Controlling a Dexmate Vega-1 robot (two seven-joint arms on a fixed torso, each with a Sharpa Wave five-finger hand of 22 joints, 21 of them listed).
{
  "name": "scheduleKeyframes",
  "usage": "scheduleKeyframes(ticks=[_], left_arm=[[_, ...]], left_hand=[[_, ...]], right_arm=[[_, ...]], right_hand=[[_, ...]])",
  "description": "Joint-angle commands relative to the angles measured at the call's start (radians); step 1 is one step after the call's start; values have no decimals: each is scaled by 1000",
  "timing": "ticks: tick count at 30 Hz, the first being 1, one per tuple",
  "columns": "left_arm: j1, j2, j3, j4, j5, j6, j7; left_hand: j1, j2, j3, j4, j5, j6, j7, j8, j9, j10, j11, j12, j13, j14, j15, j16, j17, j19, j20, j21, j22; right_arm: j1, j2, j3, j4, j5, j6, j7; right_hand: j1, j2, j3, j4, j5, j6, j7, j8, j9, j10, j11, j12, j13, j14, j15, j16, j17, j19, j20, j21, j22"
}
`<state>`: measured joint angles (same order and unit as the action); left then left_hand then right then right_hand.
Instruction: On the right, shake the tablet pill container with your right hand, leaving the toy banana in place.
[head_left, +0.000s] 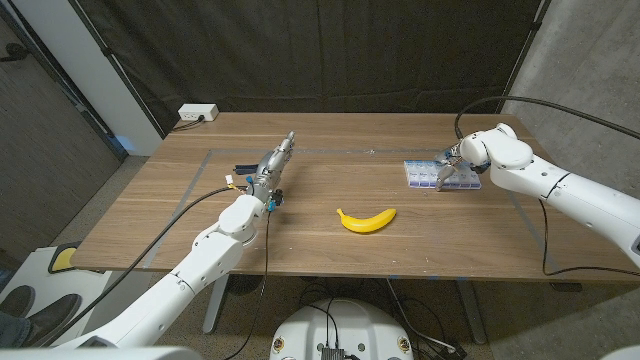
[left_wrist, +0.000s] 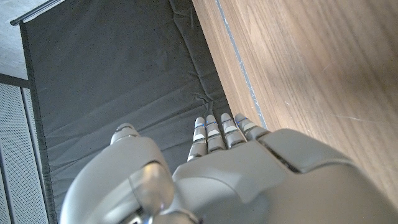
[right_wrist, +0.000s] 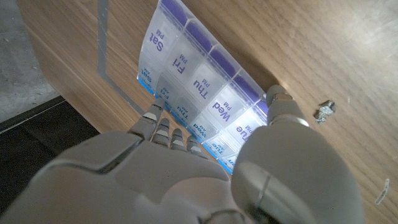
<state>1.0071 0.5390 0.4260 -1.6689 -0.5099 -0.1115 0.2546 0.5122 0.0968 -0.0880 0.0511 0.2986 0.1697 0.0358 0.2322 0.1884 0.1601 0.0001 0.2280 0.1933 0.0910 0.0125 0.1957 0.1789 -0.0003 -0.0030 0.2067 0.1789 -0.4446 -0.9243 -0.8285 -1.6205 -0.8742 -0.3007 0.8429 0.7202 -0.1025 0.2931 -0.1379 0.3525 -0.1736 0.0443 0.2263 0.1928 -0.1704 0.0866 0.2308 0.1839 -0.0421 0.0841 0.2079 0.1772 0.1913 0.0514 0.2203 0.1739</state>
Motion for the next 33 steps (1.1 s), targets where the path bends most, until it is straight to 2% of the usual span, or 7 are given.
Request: scheduleKeyframes(ticks=[1,5,8,12,23,30,33], left_arm=[[4,-2,-3,7,-8,-8,-6],[1,-3,-1,9,-8,-9,-8],[-2,-3,-1,9,-6,-8,-7],[-6,-5,1,12,-5,-9,-9],[-20,-15,9,34,-11,-9,-21],[-21,-20,8,37,-11,-10,-14],[-21,-22,8,39,-11,-15,-14]], left_hand=[[-5,3,-8,-1,-2,15,1,-5,2,6,-3,-5,1,6,1,-2,5,-2,4,-3,4],[-4,4,-9,-1,-3,17,1,-5,2,7,-4,-5,1,6,2,-2,5,-3,5,-4,4],[-4,4,-9,0,-3,17,1,-6,2,7,-4,-6,1,6,2,-2,5,-4,6,-4,4],[-4,4,-10,0,-4,17,1,-7,2,8,-5,-6,2,5,2,-2,5,-4,6,-4,4],[-3,5,-11,0,-6,19,1,-8,3,7,-4,-8,2,5,5,-3,5,-5,10,-4,4],[-3,6,-13,1,-7,18,-2,-10,3,5,-10,-10,2,5,-1,-3,6,-4,7,-3,4],[-2,6,-13,1,-8,16,-3,-12,3,0,-12,-13,2,5,-3,-3,6,-2,2,-3,4]], right_arm=[[25,19,-31,29,-20,16,22],[18,18,-32,30,-29,24,-9],[8,16,-28,28,-30,21,-31],[3,19,-30,35,-32,21,-37],[-8,20,-39,49,-44,23,-56],[-31,9,-29,34,-48,23,-104],[-39,5,-24,25,-52,20,-116]], right_hand=[[19,-3,-12,-2,11,-55,-10,5,3,32,-18,11,2,59,-18,14,-1,53,-19,13,4],[33,2,-24,3,17,14,-31,14,4,174,-60,49,5,160,-69,18,4,153,-8,31,8],[41,9,-31,7,19,81,-55,26,5,295,-124,83,9,242,-103,22,7,244,1,50,12],[49,14,-34,8,18,161,-89,45,6,373,-145,104,12,302,-135,24,8,304,-13,62,14],[64,30,-30,8,17,229,-127,61,10,435,-171,120,14,347,-155,22,10,334,-42,64,16],[89,41,-27,4,13,348,-185,106,30,544,-213,153,21,386,-177,12,10,347,-32,55,16],[100,52,-26,5,6,471,-211,160,50,635,-232,183,31,447,-194,17,10,356,-37,48,17]])
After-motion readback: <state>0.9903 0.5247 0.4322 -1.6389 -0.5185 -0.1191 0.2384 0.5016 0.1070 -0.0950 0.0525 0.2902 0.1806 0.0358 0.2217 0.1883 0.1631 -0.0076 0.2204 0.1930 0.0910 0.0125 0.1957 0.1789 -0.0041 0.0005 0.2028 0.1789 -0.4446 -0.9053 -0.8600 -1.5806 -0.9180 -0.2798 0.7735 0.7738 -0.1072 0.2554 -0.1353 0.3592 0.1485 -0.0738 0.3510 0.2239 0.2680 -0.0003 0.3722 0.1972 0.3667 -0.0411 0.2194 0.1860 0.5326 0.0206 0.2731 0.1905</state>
